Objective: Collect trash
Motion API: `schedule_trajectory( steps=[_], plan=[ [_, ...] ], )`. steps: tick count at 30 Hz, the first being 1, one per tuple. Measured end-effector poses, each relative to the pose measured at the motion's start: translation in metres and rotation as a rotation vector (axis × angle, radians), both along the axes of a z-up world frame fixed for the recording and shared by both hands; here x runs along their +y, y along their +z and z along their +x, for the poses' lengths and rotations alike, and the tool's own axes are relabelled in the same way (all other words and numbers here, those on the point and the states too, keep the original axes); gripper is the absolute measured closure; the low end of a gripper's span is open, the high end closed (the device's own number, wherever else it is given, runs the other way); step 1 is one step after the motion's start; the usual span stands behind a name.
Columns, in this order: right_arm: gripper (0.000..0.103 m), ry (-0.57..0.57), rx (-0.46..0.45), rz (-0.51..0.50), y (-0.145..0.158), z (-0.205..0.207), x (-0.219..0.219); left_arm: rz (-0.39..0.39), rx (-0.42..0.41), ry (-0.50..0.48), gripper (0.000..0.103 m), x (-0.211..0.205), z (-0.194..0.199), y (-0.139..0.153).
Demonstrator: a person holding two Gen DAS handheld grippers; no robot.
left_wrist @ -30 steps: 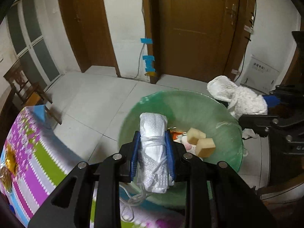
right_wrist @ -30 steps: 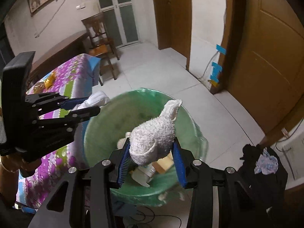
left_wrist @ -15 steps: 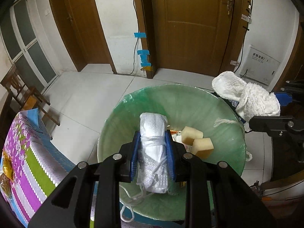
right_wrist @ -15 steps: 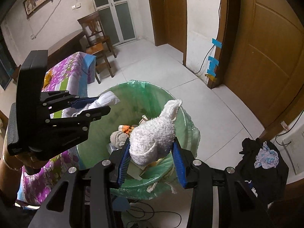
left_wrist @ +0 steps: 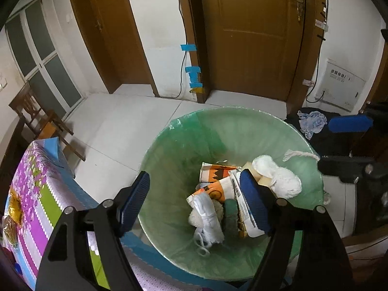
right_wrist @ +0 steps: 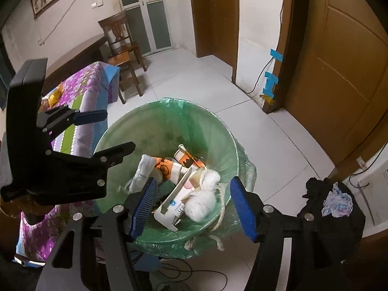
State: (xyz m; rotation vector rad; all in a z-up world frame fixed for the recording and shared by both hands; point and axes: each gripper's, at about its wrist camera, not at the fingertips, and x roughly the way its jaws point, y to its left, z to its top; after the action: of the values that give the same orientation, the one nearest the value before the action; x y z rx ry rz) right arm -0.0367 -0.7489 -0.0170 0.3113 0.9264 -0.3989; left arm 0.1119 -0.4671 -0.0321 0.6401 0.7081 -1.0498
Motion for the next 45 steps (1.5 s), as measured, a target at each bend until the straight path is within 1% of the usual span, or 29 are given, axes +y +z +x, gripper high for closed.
schedule_trajectory(
  steps=[3,7,10,11,12,14,15,16,17,19,20,21,23,26,29,32,33,35,38,39,41,43,45],
  plan=[
    [0.039,-0.015,-0.012,0.005,-0.001,-0.007,-0.002,-0.004,0.007,0.002,0.03,0.002,-0.001,0.0],
    [0.039,-0.033,-0.018,0.008,-0.005,-0.016,-0.001,-0.004,-0.01,0.005,0.03,0.005,-0.006,0.0],
    [0.039,-0.066,-0.07,-0.017,0.002,-0.03,0.003,-0.023,-0.03,0.004,0.03,0.011,-0.015,0.005],
    [0.032,-0.09,-0.102,-0.052,0.008,-0.039,0.008,-0.039,-0.047,0.007,0.029,0.015,-0.019,0.007],
    [0.022,-0.107,-0.129,-0.082,0.012,-0.046,0.012,-0.049,-0.054,0.009,0.024,0.018,-0.021,0.008],
    [0.011,-0.142,-0.198,-0.134,0.022,-0.062,0.02,-0.092,-0.072,0.019,0.016,0.029,-0.028,0.014],
    [0.007,-0.166,-0.239,-0.157,0.027,-0.073,0.025,-0.109,-0.083,0.024,0.015,0.034,-0.031,0.017],
    [0.005,-0.185,-0.267,-0.172,0.031,-0.08,0.029,-0.121,-0.091,0.027,0.014,0.039,-0.033,0.018],
    [0.005,-0.216,-0.302,-0.196,0.035,-0.091,0.033,-0.134,-0.099,0.029,0.012,0.044,-0.036,0.02],
    [0.005,-0.252,-0.341,-0.233,0.04,-0.104,0.04,-0.171,-0.114,0.033,0.009,0.054,-0.043,0.027],
    [0.005,-0.272,-0.366,-0.257,0.043,-0.112,0.046,-0.196,-0.127,0.044,0.007,0.061,-0.046,0.031],
    [0.005,-0.287,-0.382,-0.273,0.046,-0.12,0.049,-0.212,-0.135,0.052,0.006,0.066,-0.048,0.033],
    [0.005,-0.303,-0.433,-0.313,0.052,-0.135,0.06,-0.269,-0.152,0.076,0.006,0.08,-0.053,0.041],
    [0.005,-0.292,-0.42,-0.372,0.06,-0.145,0.076,-0.33,-0.13,0.096,0.006,0.099,-0.057,0.053],
    [0.005,-0.294,-0.438,-0.51,0.069,-0.16,0.103,-0.381,-0.093,0.072,0.006,0.116,-0.064,0.06],
    [0.005,-0.297,-0.417,-0.562,0.07,-0.162,0.124,-0.399,-0.107,0.064,0.006,0.13,-0.075,0.061],
    [0.005,-0.295,-0.408,-0.564,0.066,-0.163,0.134,-0.406,-0.112,0.068,0.006,0.136,-0.078,0.061],
    [0.005,-0.307,-0.401,-0.566,0.058,-0.165,0.145,-0.431,-0.097,0.075,0.006,0.147,-0.083,0.061],
    [0.005,-0.31,-0.398,-0.513,0.048,-0.165,0.151,-0.46,-0.089,0.096,0.006,0.163,-0.089,0.059],
    [0.005,-0.312,-0.412,-0.471,0.043,-0.166,0.154,-0.462,-0.1,0.109,0.006,0.168,-0.092,0.058],
    [0.005,-0.299,-0.417,-0.43,0.037,-0.164,0.16,-0.456,-0.13,0.13,0.006,0.173,-0.097,0.053],
    [0.005,-0.273,-0.419,-0.41,0.032,-0.162,0.165,-0.441,-0.175,0.149,0.006,0.18,-0.104,0.046],
    [0.005,-0.245,-0.413,-0.391,0.028,-0.159,0.171,-0.422,-0.203,0.169,0.006,0.184,-0.108,0.04]
  ],
)
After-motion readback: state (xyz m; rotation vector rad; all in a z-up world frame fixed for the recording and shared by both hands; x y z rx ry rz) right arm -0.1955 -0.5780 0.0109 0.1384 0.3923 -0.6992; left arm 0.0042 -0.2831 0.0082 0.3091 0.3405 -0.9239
